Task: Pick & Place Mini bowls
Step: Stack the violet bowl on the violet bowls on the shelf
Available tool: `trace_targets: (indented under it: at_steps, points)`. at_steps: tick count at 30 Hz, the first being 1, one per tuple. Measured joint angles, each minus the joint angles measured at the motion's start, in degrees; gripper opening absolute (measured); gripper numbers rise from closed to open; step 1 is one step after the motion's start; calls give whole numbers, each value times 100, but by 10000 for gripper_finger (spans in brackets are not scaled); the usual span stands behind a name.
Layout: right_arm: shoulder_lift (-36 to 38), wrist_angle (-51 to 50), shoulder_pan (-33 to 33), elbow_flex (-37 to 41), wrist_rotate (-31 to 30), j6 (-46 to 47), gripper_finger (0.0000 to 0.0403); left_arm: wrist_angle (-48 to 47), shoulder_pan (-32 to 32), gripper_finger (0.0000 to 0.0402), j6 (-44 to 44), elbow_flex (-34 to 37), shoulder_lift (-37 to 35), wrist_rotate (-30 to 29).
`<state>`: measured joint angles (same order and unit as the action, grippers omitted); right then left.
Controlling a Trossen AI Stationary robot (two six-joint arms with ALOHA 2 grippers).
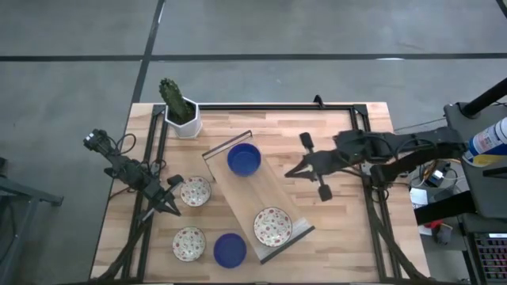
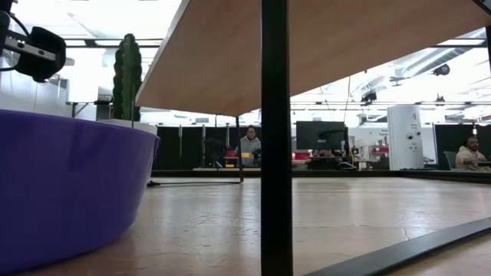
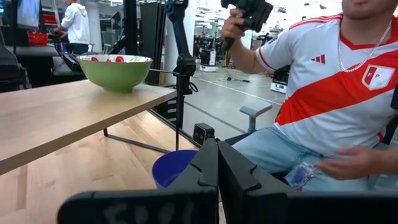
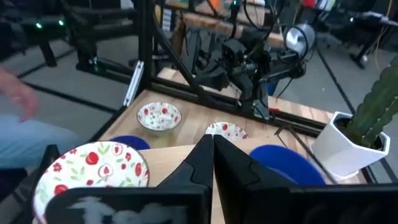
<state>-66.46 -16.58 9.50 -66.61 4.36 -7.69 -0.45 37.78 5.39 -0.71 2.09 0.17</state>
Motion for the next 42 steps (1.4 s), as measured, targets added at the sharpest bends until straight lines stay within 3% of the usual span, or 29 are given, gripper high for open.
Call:
trace_targets:
  at_steps: [6, 14, 22, 42]
  points:
    - [887, 1039, -2, 1411, -4, 17, 8, 0, 1, 0, -2, 0, 0, 2]
    - [1827, 1285, -2, 2606, -179, 139, 8, 0, 2, 0, -2, 0, 0, 2]
    - [2678, 2164, -2, 3872, -166, 169, 8, 133, 1, 0, -66, 6, 0, -120]
    - [4658, 2111, -7, 5549, -466, 775, 8, 1847, 1, 0, 918, 11, 0, -152]
